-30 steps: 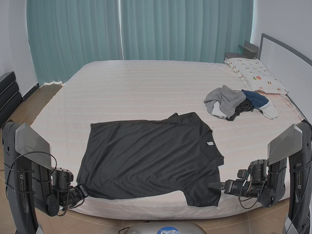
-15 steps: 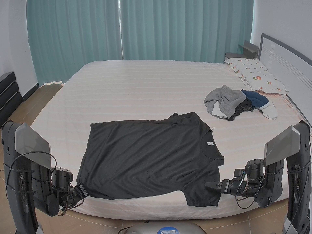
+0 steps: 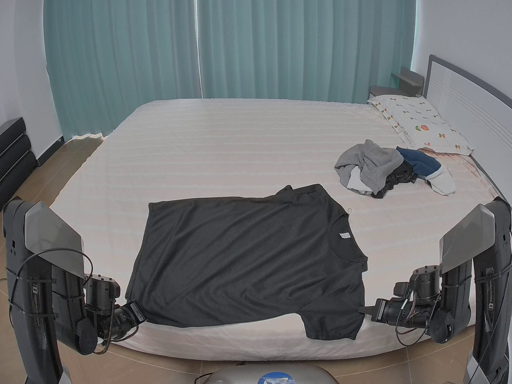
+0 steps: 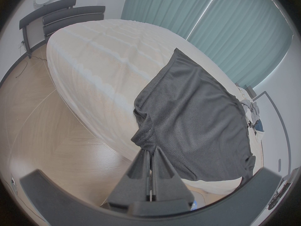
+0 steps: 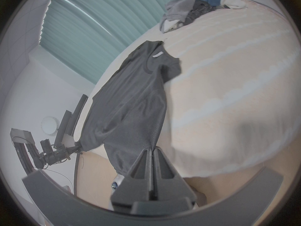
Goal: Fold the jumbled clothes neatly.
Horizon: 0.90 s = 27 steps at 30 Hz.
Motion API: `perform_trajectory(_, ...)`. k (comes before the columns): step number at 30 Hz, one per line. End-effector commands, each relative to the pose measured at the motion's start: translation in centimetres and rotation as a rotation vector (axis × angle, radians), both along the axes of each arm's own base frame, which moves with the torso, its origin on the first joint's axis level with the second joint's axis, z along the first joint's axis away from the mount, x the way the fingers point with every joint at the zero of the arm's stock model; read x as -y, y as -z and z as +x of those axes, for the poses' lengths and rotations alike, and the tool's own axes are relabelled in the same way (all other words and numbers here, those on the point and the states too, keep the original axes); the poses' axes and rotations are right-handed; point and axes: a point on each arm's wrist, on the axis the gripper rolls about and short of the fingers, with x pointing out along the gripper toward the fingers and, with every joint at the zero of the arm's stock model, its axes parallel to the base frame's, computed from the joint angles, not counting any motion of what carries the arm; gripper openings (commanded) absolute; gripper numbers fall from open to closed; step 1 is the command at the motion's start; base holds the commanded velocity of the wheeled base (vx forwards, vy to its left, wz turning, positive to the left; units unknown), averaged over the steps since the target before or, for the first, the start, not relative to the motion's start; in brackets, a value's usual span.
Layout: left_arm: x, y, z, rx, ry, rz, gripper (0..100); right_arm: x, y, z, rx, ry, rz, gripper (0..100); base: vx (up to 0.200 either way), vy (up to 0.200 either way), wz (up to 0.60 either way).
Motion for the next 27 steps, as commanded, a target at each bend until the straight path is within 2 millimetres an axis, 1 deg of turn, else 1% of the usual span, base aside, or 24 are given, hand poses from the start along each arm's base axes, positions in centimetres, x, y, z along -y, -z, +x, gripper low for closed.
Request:
perform_trajectory(1, 0.0, 0.0, 0.0, 0.001, 0.0, 0.002, 0, 0.2, -1.1, -0.5, 0.023, 0.0, 0.006, 0, 0.0, 0.0, 0.0)
perform_trajectory(6, -0.1, -0.1, 0.0, 0.01, -0.008, 0.023, 0, 0.0, -2.4, -0.6, 0.063, -0.014, 0.009, 0, 0.0, 0.0, 0.0)
perform_trajectory(8, -0.3, -0.4, 0.3, 0.047, -0.01, 0.026, 0, 0.1, -2.7, -1.4, 0.05, -0.015, 0.006, 0, 0.0, 0.0, 0.0)
perform_trajectory(15, -0.6, -0.9, 0.0, 0.092, 0.014, 0.061, 0, 0.4, -2.7, -3.0, -0.01, -0.017, -0.004, 0, 0.0, 0.0, 0.0)
perform_trajectory(19, -1.0, -1.2, 0.0, 0.112, -0.005, 0.096, 0, 0.1, -2.9, -4.0, -0.034, -0.042, -0.012, 0, 0.0, 0.0, 0.0)
perform_trajectory(22, -1.2, -1.2, -0.1, 0.113, -0.009, 0.136, 0, 0.1, -3.2, -4.4, -0.038, -0.051, -0.012, 0, 0.0, 0.0, 0.0)
perform_trajectory(27, -1.4, -1.3, -0.4, 0.106, -0.005, 0.148, 0, 0.0, -3.3, -4.5, -0.04, -0.039, -0.006, 0, 0.0, 0.0, 0.0)
